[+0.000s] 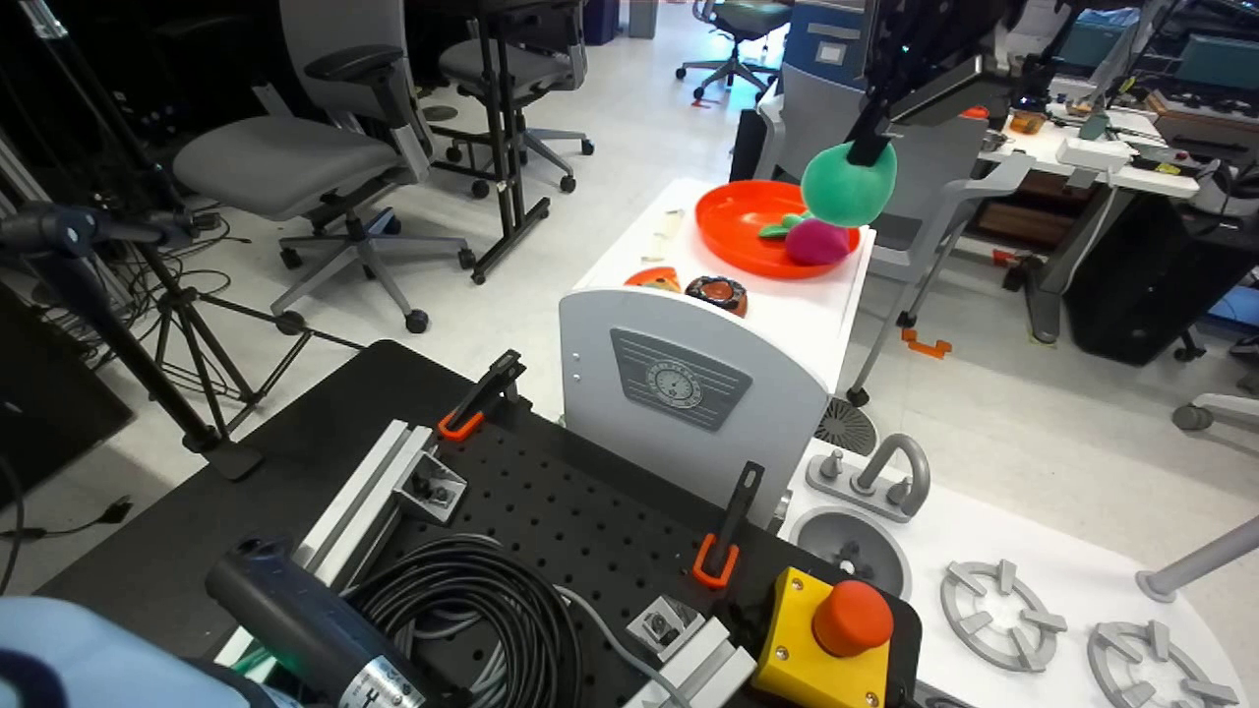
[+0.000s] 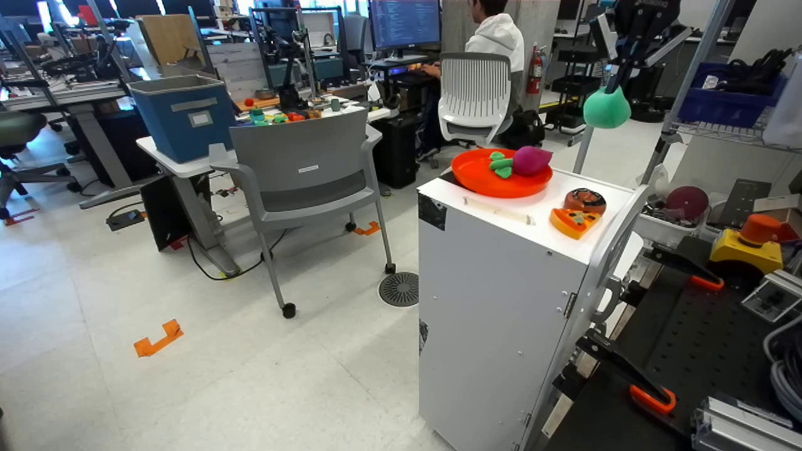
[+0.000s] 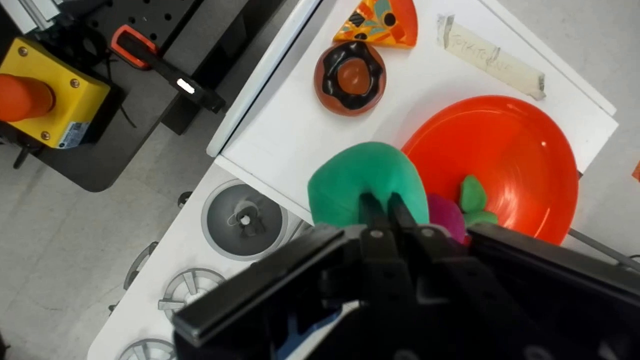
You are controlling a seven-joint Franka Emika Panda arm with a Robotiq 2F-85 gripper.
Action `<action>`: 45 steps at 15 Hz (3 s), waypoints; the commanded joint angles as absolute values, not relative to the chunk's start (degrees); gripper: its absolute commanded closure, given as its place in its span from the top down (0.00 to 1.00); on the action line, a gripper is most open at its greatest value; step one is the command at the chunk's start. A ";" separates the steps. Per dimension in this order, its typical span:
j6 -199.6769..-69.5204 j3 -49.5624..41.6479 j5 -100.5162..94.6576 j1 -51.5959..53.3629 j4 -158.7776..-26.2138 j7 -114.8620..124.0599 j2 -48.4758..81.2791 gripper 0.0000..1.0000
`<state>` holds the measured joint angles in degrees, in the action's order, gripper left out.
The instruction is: Remove the green plushie from the orange plate
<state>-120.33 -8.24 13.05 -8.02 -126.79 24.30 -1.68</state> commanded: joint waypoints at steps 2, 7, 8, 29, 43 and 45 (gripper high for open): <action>-120.50 -9.16 16.97 -9.00 -127.81 23.09 -2.64 0.01; -120.01 -9.42 18.23 -9.36 -127.02 26.42 -2.16 0.01; -120.07 -9.34 17.91 -9.31 -126.82 28.09 -2.07 0.01; -127.19 -5.28 -7.42 -5.90 -123.89 43.69 -0.01 0.01; -128.96 -4.56 3.87 -4.11 -122.17 39.21 1.66 0.01; -127.53 -4.56 5.20 -4.09 -121.48 40.24 1.98 0.01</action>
